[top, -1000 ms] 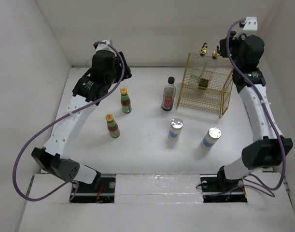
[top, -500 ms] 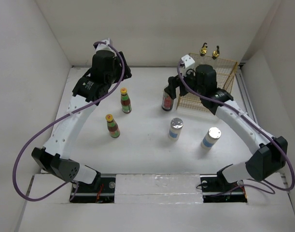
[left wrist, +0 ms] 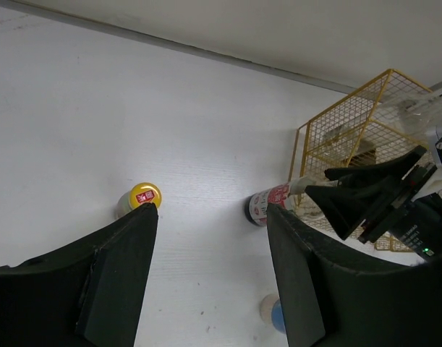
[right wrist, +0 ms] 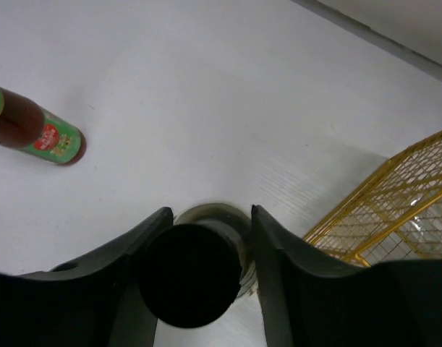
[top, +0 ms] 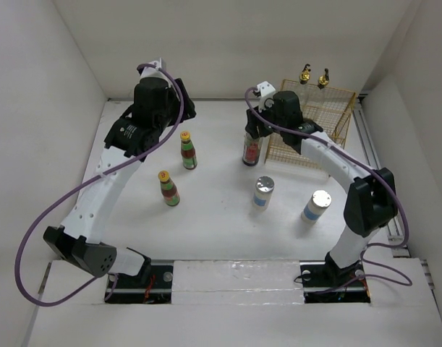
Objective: Organize the condiment bottles
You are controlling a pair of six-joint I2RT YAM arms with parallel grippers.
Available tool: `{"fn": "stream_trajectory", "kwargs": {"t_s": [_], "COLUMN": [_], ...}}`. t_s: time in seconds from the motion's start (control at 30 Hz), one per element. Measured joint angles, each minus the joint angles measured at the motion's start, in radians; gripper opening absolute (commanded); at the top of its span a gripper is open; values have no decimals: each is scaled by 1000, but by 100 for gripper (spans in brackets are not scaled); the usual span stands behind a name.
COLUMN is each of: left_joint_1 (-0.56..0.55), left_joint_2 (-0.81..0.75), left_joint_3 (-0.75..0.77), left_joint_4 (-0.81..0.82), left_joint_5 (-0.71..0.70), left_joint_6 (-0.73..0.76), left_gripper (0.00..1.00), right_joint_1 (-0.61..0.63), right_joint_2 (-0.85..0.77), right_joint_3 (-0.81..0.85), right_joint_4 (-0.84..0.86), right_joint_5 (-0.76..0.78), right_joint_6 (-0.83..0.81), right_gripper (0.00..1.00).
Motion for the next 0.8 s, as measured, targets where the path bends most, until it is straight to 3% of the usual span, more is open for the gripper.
{"fn": "stream_trajectory", "kwargs": {"t_s": [0.13,0.23,0.37,0.53,0.8], "left_joint_1": [0,0,0,0,0], "left_joint_2": [-3,-3,-3,-3,-2], "left_joint_3": [-8,-17,-18,-18,-18], "left_joint_4": [5,8,12,13,13], "left_joint_5": [19,31,33,33,34], "left_joint_6": [0,0,0,0,0], "left_gripper": [58,58,58,58,58], "right_joint_1": [2,10,21,-6,-314], "right_joint_2": [16,18,10,-84,-377], "right_joint_3": [0,0,8,85,217], "right_joint_4": [42,49,34,-50,-75], "right_joint_5": [27,36,20,-34,-81], "right_joint_6": [9,21,47,110,183], "right_gripper": [16,5,0,0,0]}}
